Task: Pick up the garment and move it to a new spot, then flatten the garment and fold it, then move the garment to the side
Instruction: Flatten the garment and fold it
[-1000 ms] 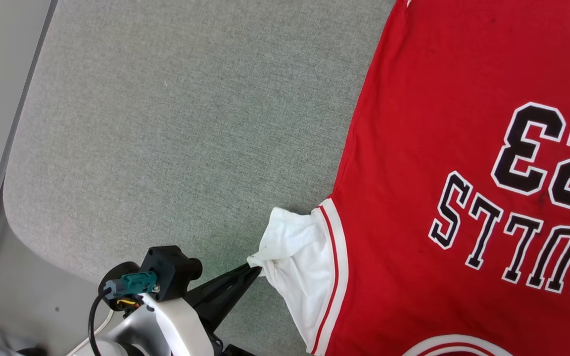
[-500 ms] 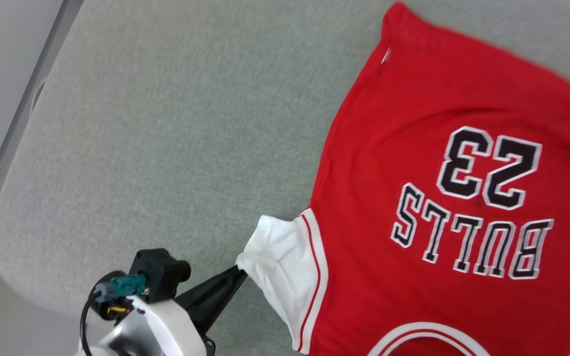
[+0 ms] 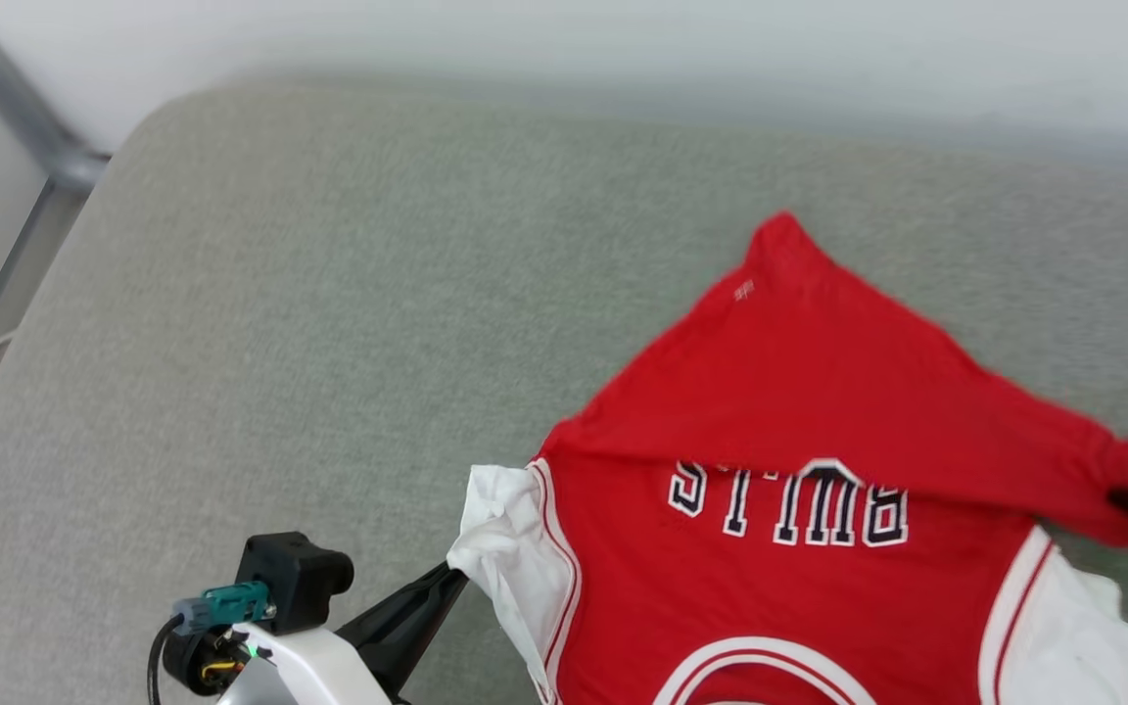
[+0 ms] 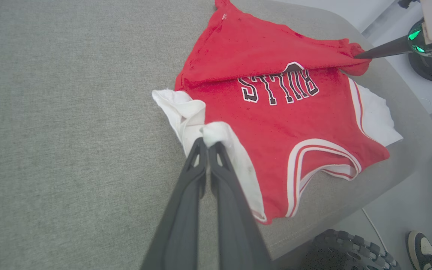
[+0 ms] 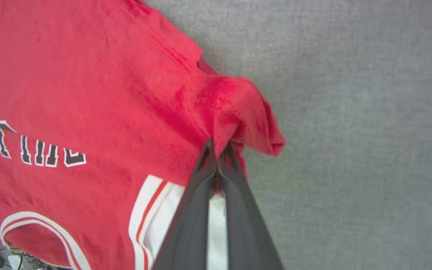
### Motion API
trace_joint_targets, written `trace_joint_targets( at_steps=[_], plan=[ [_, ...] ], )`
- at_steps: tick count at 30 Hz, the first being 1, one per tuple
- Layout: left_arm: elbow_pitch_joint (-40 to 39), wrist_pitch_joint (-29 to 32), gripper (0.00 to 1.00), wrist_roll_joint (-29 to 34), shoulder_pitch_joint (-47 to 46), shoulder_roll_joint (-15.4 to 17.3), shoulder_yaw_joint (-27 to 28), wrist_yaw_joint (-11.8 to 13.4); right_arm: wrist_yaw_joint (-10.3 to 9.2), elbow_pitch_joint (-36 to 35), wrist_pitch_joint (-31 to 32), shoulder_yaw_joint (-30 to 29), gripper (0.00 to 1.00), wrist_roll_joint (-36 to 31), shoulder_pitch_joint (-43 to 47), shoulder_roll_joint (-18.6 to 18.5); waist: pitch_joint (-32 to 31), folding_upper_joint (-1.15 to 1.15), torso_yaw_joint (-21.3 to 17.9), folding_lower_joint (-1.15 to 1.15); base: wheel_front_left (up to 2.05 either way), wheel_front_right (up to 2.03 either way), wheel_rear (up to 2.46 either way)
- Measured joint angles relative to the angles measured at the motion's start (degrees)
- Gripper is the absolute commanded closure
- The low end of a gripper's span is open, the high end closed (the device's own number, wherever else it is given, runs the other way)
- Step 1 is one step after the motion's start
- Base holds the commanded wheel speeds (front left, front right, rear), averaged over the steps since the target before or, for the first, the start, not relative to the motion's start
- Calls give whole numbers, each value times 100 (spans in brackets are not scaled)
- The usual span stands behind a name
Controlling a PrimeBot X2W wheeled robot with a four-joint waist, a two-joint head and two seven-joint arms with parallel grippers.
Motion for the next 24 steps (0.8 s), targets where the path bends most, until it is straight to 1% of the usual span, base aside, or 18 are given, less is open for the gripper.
trace_joint_targets(
  at_steps=[3,8,12,16,17,18,22,24],
  plan=[
    [4,-43,100,-43,90,-8,34,80,0,-215,-76,-145,100,176,462,27,-181,0,-125,0,0,0,0],
    [11,-177,100,-143,253,-11,140,200,0,-486,-154,-316,100,268,1146,124,-373,0,-301,0,0,0,0],
    [25,-268,100,-198,352,-48,188,259,0,-549,-189,-526,100,308,1592,247,-459,0,-358,0,0,0,0],
    [33,-326,100,-233,439,-82,201,286,0,-552,-241,-619,100,264,1879,332,-493,0,-376,0,0,0,0],
    [31,-333,100,-243,439,-82,205,286,0,-557,-265,-606,95,263,1924,396,-503,0,-371,0,0,0,0],
    [24,-333,100,-243,439,-79,207,286,0,-573,-326,-592,0,238,1930,394,-502,0,-369,0,0,0,0],
    [-8,-300,100,-241,438,-4,218,286,0,-740,-308,-343,0,346,1911,289,-491,0,-347,1,0,0,0],
    [-30,-283,100,-240,434,21,220,282,0,-924,-305,-258,0,389,1846,140,-474,0,-323,1,0,0,0]
  ],
)
